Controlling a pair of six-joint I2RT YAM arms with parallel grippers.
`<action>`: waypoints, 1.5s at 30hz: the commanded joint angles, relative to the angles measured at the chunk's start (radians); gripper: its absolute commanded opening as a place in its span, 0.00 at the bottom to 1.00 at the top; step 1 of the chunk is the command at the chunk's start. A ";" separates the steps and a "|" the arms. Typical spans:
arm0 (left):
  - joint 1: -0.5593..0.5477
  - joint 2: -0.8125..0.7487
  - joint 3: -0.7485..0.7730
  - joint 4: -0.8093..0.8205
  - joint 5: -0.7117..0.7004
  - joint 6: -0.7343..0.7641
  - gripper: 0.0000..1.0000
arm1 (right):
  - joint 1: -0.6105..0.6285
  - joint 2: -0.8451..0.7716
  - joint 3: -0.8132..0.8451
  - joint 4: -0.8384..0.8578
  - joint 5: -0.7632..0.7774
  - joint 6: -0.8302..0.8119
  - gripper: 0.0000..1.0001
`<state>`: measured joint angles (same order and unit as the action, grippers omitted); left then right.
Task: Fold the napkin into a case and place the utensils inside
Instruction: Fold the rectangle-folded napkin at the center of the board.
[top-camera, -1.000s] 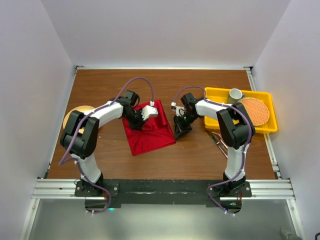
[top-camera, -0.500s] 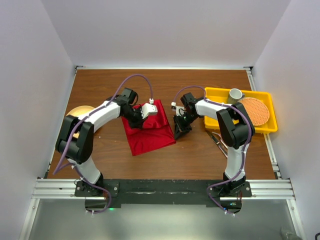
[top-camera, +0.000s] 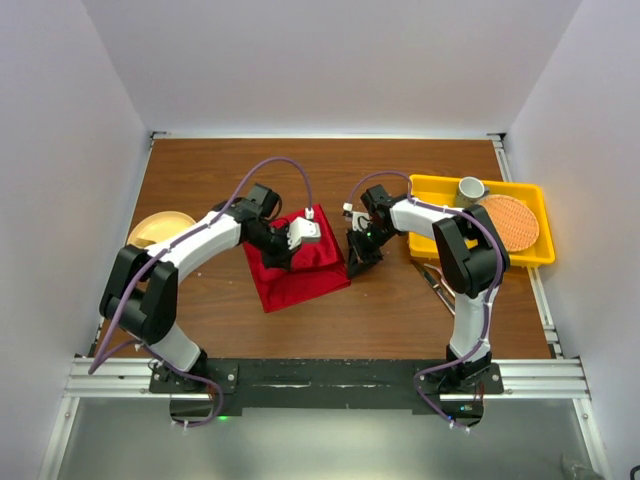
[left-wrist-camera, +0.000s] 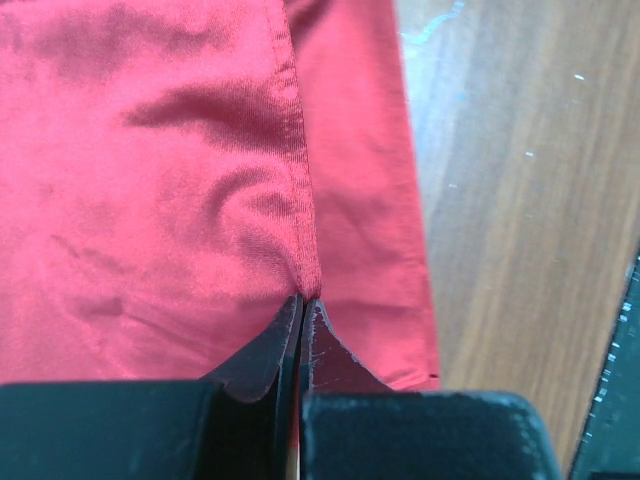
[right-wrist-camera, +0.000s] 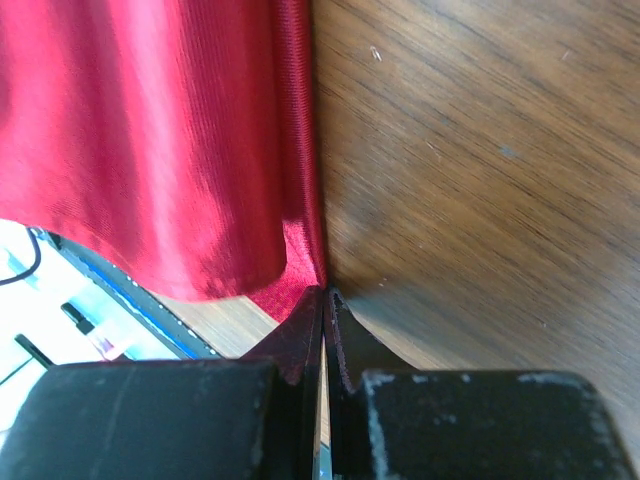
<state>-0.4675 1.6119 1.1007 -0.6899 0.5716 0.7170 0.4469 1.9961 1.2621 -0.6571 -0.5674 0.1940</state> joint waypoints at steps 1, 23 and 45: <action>-0.011 -0.047 -0.025 -0.031 0.056 -0.010 0.00 | 0.007 0.010 -0.006 0.053 0.052 0.007 0.00; -0.045 -0.053 -0.127 0.001 0.119 -0.047 0.00 | 0.009 0.012 -0.018 0.065 0.054 0.013 0.00; -0.065 0.014 -0.236 0.136 0.080 -0.102 0.00 | 0.010 0.015 -0.015 0.068 0.041 0.025 0.00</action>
<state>-0.5243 1.5986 0.8909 -0.5922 0.6529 0.6201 0.4519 1.9961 1.2564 -0.6292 -0.5713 0.2241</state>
